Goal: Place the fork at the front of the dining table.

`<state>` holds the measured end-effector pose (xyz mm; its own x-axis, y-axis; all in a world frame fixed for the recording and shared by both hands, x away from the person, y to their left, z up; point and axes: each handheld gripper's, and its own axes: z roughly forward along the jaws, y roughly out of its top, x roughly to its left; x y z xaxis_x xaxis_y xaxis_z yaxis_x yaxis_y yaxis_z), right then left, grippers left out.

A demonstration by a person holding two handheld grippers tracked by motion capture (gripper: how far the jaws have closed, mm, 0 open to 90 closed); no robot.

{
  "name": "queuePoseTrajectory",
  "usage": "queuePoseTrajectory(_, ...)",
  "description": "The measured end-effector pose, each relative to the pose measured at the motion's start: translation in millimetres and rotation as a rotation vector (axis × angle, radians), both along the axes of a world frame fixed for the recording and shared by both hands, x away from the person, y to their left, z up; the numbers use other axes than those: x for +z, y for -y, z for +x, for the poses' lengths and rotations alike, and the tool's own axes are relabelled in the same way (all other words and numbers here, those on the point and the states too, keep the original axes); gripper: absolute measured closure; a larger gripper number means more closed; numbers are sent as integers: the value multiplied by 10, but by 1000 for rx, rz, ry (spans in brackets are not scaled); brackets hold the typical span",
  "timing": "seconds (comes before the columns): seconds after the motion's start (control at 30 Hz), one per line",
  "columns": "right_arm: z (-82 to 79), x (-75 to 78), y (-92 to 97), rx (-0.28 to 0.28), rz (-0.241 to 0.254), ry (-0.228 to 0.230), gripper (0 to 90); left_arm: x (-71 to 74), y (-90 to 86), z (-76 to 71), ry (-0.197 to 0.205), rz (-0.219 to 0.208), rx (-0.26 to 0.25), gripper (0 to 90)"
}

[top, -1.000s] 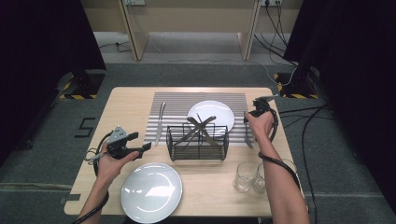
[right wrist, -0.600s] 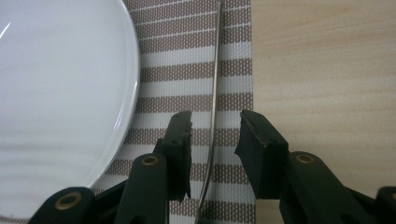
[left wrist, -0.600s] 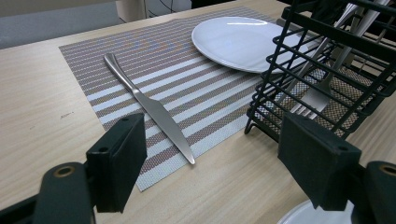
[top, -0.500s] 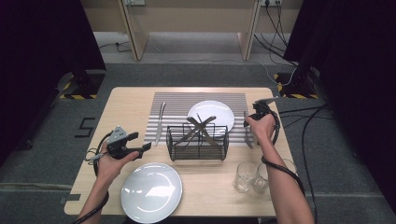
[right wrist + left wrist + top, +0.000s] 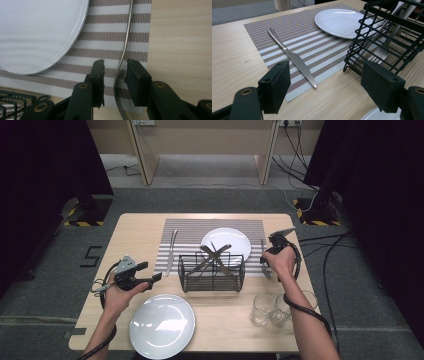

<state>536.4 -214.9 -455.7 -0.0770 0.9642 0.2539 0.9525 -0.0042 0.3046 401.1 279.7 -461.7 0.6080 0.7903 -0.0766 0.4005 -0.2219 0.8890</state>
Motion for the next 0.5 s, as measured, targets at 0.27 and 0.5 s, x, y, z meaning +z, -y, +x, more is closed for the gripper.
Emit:
queuePoseTrajectory(0.27, -94, 25, -43, 34, -29, -12, 713, -4, 14, 2, -2, 1, -3, 235)
queuePoseTrajectory(0.5, -98, -57, -74, 49, -58, -27, 744, -7, 5, 3, -3, 0, -2, 235)
